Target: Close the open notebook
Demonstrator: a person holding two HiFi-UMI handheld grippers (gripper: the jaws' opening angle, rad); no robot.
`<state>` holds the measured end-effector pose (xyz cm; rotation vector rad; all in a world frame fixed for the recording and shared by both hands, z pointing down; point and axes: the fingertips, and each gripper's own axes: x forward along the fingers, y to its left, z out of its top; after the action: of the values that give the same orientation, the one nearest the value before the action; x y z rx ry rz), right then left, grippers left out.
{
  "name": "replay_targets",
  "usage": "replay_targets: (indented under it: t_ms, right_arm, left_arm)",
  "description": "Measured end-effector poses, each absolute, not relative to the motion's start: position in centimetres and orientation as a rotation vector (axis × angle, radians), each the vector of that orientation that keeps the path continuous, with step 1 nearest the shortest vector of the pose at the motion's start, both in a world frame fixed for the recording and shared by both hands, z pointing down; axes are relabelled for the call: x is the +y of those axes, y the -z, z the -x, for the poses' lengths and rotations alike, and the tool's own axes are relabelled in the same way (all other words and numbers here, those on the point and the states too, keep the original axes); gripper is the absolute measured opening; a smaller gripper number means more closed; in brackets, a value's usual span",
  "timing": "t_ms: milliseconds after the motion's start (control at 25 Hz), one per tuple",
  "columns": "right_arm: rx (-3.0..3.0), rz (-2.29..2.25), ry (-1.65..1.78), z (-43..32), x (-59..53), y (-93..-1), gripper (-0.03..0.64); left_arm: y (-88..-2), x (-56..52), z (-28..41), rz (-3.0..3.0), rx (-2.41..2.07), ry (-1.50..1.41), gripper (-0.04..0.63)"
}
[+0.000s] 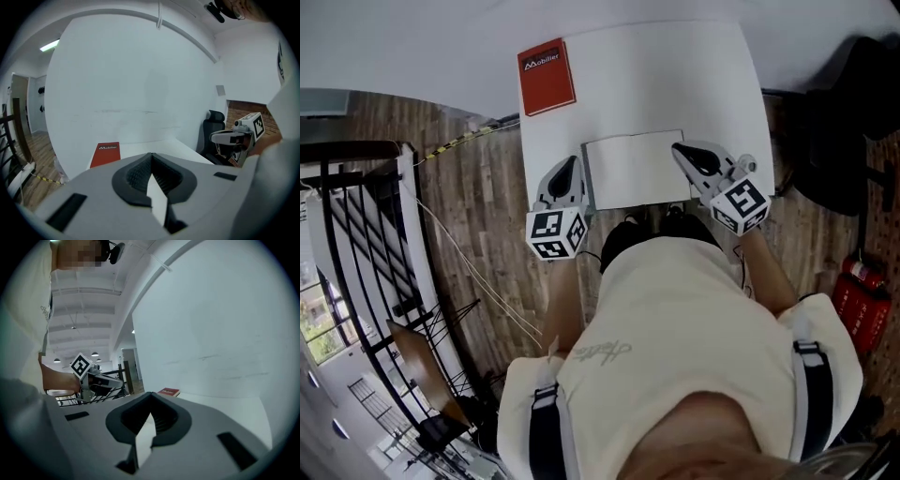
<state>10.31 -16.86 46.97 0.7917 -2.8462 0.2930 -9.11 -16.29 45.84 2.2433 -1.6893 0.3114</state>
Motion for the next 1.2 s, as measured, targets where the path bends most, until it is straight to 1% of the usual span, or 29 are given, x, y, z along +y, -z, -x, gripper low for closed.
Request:
replay_targets:
  t_ms: [280,640,1200]
  right_arm:
    - [-2.882,-0.699,-0.241,-7.7,-17.3,-45.8,0.008]
    - [-2.850,-0.640,-0.256,-5.5,-15.1,-46.5,0.008]
    - [-2.827,-0.721,-0.239,-3.3,-13.5,-46.3,0.008]
  left_arm:
    - [-46.3,-13.3,12.5,-2.137,-1.784,-0.301,0.017]
    - [-47.0,-12.1,14.7,-2.085,-1.814,-0.299,0.018]
    - [-47.9,-11.0,16.7,-2.132,-1.765,-0.379,0.021]
